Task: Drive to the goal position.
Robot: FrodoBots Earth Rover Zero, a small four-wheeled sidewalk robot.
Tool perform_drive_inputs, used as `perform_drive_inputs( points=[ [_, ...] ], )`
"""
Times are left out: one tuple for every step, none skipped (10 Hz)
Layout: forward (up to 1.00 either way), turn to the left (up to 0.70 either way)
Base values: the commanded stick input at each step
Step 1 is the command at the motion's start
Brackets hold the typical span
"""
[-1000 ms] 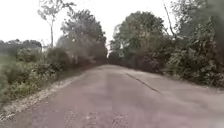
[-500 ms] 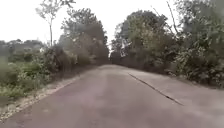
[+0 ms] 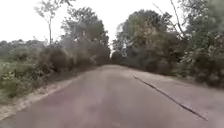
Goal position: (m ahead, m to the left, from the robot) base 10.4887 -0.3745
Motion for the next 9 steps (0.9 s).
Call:
perform_drive_inputs(
  points=[
    [1.0, 0.0],
    [1.0, 0.0],
    [1.0, 0.0],
    [1.0, 0.0],
    [1.0, 0.0],
    [1.0, 0.0],
    [1.0, 0.0],
    [1.0, 0.0],
    [1.0, 0.0]
  ],
)
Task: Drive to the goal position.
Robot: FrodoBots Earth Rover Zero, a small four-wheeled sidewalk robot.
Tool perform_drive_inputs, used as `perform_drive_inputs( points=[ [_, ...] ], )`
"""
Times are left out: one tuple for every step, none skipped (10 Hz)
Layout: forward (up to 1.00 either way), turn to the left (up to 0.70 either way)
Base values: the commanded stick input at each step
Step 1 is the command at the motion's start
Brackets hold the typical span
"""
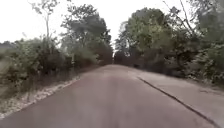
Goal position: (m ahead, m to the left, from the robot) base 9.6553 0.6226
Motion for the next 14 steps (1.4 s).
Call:
perform_drive_inputs(
  points=[
    [1.0, 0.0],
    [1.0, 0.0],
    [1.0, 0.0],
    [1.0, 0.0],
    [1.0, 0.0],
    [1.0, 0.0],
    [1.0, 0.0],
    [1.0, 0.0],
    [1.0, 0.0],
    [1.0, 0.0],
    [1.0, 0.0],
    [1.0, 0.0],
    [1.0, 0.0],
    [1.0, 0.0]
  ],
)
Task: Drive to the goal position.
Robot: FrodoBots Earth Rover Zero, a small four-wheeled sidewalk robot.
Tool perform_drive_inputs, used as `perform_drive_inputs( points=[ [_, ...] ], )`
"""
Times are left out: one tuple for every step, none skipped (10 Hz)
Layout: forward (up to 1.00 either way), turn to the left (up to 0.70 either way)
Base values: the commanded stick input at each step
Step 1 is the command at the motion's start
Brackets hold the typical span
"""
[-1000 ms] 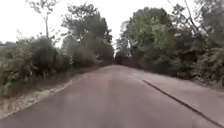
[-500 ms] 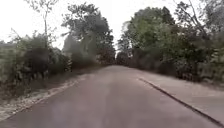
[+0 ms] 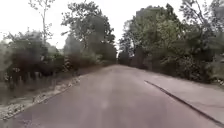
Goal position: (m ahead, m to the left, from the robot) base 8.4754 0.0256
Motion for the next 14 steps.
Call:
perform_drive_inputs(
  points=[
    [1.0, -0.09],
    [1.0, -0.31],
    [1.0, -0.4],
    [1.0, -0.4],
    [1.0, -0.2],
    [1.0, 0.0],
    [1.0, 0.0],
    [1.0, 0.0],
    [1.0, 0.0],
    [1.0, 0.0],
    [1.0, 0.0],
    [1.0, 0.0],
    [1.0, 0.0],
    [1.0, 0.0]
  ],
)
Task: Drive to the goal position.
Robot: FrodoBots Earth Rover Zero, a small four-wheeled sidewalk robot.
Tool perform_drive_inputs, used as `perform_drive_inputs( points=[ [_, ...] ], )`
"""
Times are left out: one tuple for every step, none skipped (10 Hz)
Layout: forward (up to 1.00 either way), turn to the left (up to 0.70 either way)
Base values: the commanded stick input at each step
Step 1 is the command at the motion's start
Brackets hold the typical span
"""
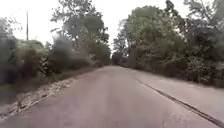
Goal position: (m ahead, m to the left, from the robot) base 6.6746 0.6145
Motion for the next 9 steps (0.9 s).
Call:
perform_drive_inputs(
  points=[
    [1.0, 0.0],
    [1.0, 0.0],
    [1.0, 0.0],
    [1.0, 0.0],
    [1.0, 0.0],
    [1.0, 0.0],
    [1.0, 0.0],
    [1.0, 0.0],
    [1.0, 0.0]
  ],
)
